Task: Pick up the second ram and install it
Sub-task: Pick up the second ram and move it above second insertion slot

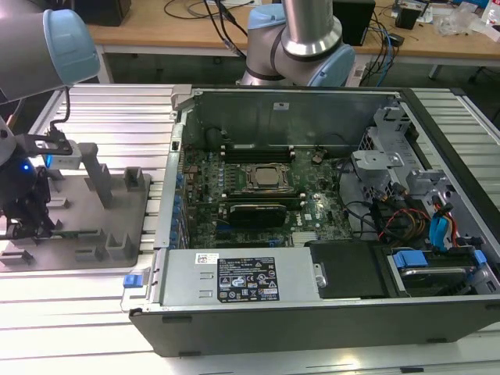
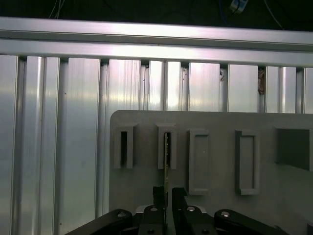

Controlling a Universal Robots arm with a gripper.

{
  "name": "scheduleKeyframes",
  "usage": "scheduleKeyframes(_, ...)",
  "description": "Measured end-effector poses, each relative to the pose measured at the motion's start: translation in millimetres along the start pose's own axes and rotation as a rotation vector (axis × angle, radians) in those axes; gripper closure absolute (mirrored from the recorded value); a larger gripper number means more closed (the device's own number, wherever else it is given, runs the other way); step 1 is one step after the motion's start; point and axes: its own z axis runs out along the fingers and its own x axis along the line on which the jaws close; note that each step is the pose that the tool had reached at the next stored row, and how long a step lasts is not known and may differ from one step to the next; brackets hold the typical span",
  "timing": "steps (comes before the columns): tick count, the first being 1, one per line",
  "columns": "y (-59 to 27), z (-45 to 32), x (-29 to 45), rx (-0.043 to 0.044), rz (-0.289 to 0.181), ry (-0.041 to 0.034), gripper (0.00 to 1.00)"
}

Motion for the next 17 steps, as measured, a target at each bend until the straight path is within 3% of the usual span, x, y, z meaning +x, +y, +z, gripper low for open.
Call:
scheduleKeyframes(3,0.0,-0.5,0.0,-0.0001,0.0,0.0001,0.81)
scheduleKeyframes(5,0.0,-0.9,0.0,-0.0001,0.0,0.0,0.9)
scheduleKeyframes(12,0.1,-1.9,0.0,-0.0001,0.0,0.0,0.91)
scheduleKeyframes(17,0.3,-11.4,-0.3,-0.0001,0.0,0.0001,0.91)
